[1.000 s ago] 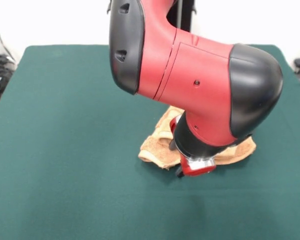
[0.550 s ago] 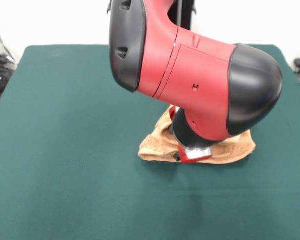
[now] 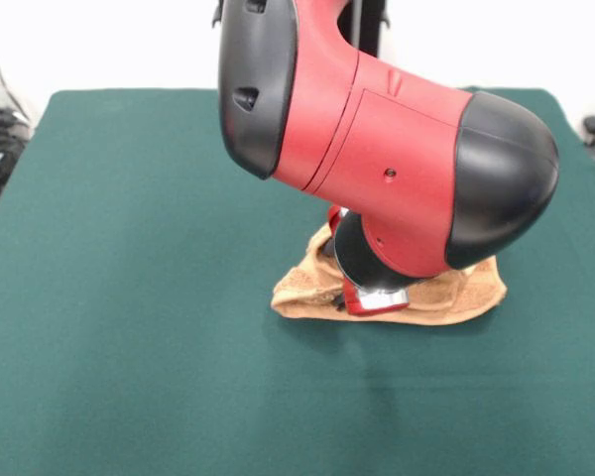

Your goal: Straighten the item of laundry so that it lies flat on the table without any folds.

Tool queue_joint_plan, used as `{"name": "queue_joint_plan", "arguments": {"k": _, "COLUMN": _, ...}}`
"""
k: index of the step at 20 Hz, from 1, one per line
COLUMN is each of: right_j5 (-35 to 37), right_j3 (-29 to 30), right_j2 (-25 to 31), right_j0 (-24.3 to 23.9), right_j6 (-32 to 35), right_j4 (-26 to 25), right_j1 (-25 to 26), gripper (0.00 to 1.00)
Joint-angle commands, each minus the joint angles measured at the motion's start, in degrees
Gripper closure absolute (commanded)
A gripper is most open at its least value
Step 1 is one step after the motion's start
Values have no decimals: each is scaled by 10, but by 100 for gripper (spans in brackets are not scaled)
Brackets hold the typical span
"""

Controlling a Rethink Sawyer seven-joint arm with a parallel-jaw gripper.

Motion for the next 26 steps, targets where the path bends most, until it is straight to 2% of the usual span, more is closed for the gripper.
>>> {"name": "queue_joint_plan", "arguments": {"k": 1, "right_j5": 21, "right_j3": 29, "right_j2": -26, "right_j0": 4, "right_j6": 143, "right_j4": -37, "right_j1": 21, "gripper": 0}}
{"name": "queue_joint_plan", "arguments": {"k": 26, "right_j5": 11, "right_j3": 28, "right_j2": -53, "right_j0": 3, "right_j6": 125, "right_j4": -26, "right_j1": 25, "gripper": 0}}
